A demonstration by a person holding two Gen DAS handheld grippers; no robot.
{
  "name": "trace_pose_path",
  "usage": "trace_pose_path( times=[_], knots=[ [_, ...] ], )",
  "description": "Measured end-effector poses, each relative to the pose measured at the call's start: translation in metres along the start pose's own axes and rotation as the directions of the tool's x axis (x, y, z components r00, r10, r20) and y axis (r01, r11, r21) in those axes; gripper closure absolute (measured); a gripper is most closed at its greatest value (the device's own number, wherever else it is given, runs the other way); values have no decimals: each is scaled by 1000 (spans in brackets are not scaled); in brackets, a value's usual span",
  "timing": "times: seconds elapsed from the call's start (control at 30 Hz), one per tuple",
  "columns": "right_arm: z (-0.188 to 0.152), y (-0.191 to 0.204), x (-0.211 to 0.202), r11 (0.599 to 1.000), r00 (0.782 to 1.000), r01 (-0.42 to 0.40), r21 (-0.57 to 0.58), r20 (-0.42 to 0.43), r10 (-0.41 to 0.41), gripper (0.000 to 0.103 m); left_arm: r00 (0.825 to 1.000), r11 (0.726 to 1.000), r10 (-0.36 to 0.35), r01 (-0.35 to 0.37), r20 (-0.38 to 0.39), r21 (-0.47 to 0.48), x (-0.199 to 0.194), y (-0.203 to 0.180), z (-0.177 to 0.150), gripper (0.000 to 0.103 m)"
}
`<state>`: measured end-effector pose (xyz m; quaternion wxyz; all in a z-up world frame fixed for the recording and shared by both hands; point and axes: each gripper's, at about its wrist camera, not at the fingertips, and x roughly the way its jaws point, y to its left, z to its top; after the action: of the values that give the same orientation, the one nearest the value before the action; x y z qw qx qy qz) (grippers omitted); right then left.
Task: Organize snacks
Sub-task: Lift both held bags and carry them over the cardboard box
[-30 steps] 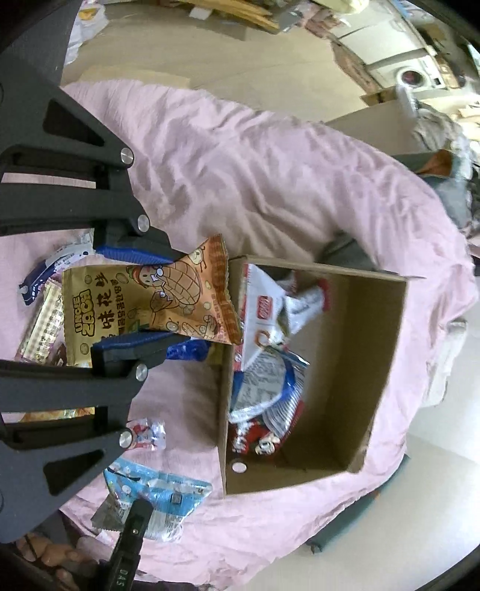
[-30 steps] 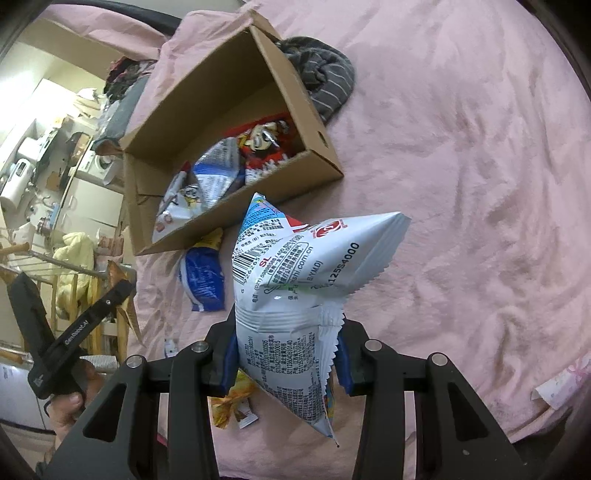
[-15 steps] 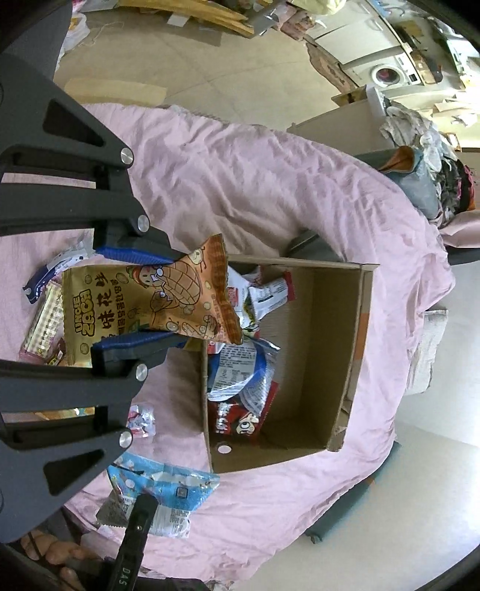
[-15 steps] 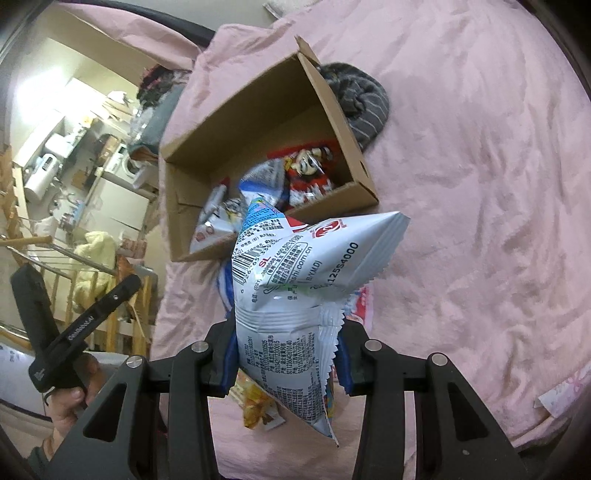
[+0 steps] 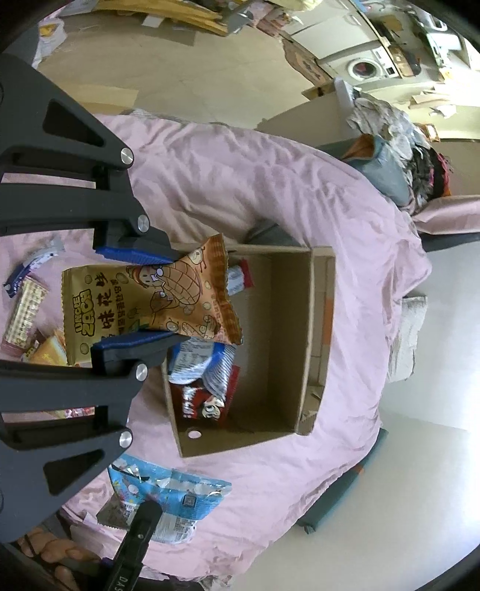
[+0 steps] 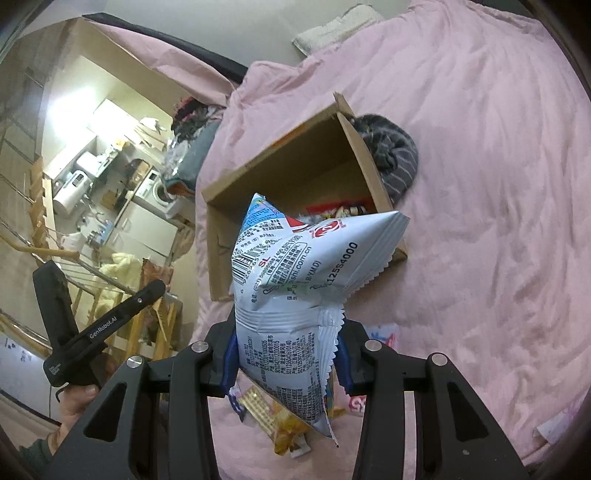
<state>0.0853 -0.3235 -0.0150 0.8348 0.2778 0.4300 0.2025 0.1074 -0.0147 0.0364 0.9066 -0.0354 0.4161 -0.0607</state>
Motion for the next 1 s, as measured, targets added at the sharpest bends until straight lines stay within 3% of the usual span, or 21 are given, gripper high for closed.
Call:
trace_pose_path(
  times=[0.4,1.0],
  knots=[
    [32,7,3,999,995,39,-11,91,-37,60,1000,998,-16,16,9,57,20,-20,31,76],
    [80,14,98,990,995,99,-96,-2,-99,60,1000,995,17,-17,2,95,87,-22,59,76]
  ],
)
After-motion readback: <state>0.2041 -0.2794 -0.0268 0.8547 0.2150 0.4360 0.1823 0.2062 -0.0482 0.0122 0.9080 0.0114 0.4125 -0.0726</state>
